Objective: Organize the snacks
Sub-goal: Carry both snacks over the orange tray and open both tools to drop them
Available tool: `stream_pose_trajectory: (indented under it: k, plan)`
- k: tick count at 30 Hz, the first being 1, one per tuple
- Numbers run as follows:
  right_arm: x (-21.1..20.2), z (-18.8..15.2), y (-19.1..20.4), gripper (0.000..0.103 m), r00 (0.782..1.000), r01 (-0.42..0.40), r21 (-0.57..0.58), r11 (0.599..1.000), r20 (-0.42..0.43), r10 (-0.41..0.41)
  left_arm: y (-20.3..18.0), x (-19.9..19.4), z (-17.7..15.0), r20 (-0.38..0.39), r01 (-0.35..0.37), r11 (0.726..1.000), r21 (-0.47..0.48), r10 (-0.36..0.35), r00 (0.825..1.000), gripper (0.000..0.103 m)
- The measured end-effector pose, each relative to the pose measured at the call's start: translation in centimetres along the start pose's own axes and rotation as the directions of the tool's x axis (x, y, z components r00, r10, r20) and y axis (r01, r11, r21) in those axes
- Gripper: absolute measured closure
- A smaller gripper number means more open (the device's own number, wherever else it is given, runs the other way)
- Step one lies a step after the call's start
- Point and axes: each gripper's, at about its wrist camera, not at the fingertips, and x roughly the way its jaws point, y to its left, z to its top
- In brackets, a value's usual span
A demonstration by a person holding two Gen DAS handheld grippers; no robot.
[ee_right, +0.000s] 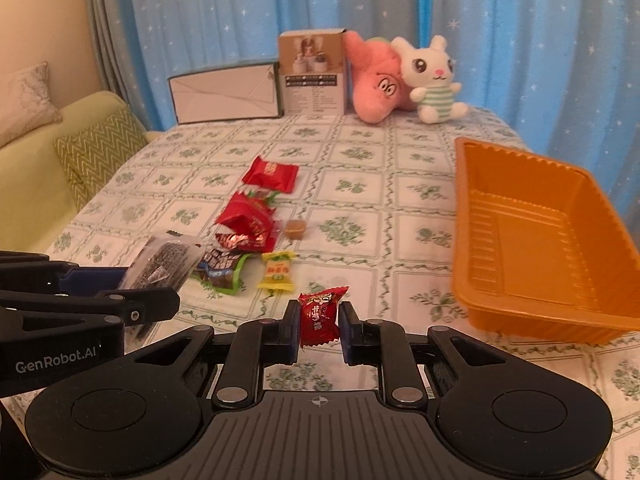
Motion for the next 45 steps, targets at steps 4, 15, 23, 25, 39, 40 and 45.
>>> stream_pose_trajectory:
  k: [4, 15, 23, 25, 39, 40, 45]
  plan:
    - [-2.0, 0.7, -1.9, 0.083, 0.999, 0.021, 0.031, 0.999, 0.040, -0.023, -2.0, -0.2, 1.3, 0.015, 0.032, 0.999, 0.020, -0.032, 0.999, 0.069]
    - [-5.8, 3.4, -12.3, 0.083, 0.969, 0.188, 0.148, 0.971, 0.135, -0.208, -9.7, 1.5, 6.0, 0.064, 0.160, 0.982, 0.104, -0.167, 0.984, 0.069]
    - [-5.5, 3.3, -17.9, 0.083, 0.952, 0.225, 0.240, 0.945, 0.152, -0.265, -14.1, 4.9, 8.3, 0.053, 0.236, 0.961, 0.144, -0.246, 0.968, 0.069]
    - [-5.2, 3.1, -18.8, 0.083, 0.952, 0.224, 0.273, 0.935, 0.146, -0.270, -15.0, 5.7, 8.6, 0.045, 0.241, 0.958, 0.157, -0.250, 0.967, 0.069]
    - [-3.9, 2.2, -22.1, 0.083, 0.958, 0.206, 0.399, 0.894, 0.105, -0.267, -17.1, 10.8, 9.6, 0.014, 0.260, 0.949, 0.179, -0.267, 0.964, 0.061]
    - [-4.0, 2.2, -22.1, 0.083, 0.958, 0.205, 0.400, 0.893, 0.104, -0.266, -17.0, 10.8, 9.6, 0.017, 0.261, 0.948, 0.180, -0.268, 0.963, 0.061]
    - [-3.9, 2.3, -21.8, 0.083, 0.959, 0.203, 0.383, 0.901, 0.108, -0.262, -15.5, 10.2, 9.1, 0.017, 0.236, 0.958, 0.165, -0.242, 0.970, 0.062]
